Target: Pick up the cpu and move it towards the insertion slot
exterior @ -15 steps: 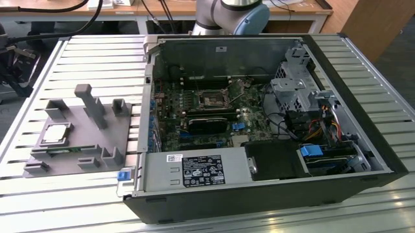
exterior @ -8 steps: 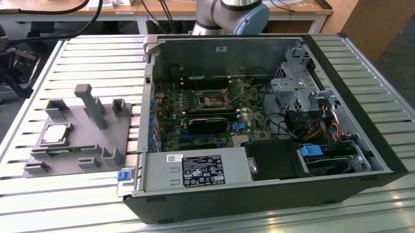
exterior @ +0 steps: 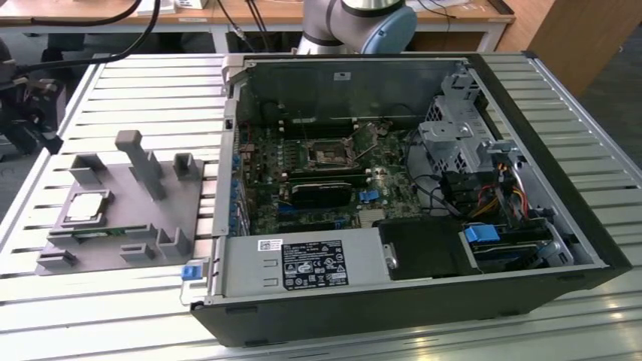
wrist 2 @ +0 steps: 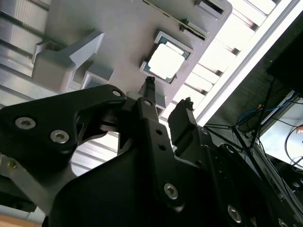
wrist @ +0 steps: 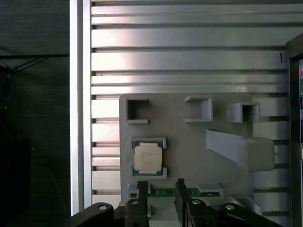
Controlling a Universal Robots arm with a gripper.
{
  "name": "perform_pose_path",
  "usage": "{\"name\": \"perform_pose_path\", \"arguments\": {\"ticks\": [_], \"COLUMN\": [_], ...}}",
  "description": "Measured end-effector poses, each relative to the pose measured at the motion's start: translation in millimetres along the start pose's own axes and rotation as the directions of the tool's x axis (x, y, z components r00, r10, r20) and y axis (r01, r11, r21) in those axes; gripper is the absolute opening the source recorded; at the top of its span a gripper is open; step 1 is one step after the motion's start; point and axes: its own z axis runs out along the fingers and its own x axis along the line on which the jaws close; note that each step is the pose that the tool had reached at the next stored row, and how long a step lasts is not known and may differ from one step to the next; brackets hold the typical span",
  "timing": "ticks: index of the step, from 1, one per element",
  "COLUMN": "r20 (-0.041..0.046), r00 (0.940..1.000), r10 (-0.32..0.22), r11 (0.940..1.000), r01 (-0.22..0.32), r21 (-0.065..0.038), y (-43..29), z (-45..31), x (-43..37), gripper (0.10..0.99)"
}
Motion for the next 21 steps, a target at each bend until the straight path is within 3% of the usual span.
{"name": "perform_pose_path", "arguments": {"ticks": [3,9,10,21], "r20": [0.0002,0.0001,0.0002,0.0001], "r00": [1.0000,1.0000,1.0000,1.0000], "r10": [0.000,0.000,0.000,0.000], "r11": [1.0000,1.0000,1.0000,1.0000], "r01": [0.000,0.000,0.000,0.000], "r21": [0.000,0.000,0.000,0.000], "y": [0.0,-0.1,-0.1,-0.4], "z": [1.6,3.3,3.8,13.2], "x": [0.0,0.0,0.0,2.2], "gripper": [0.471,0.482,0.545,0.545]}}
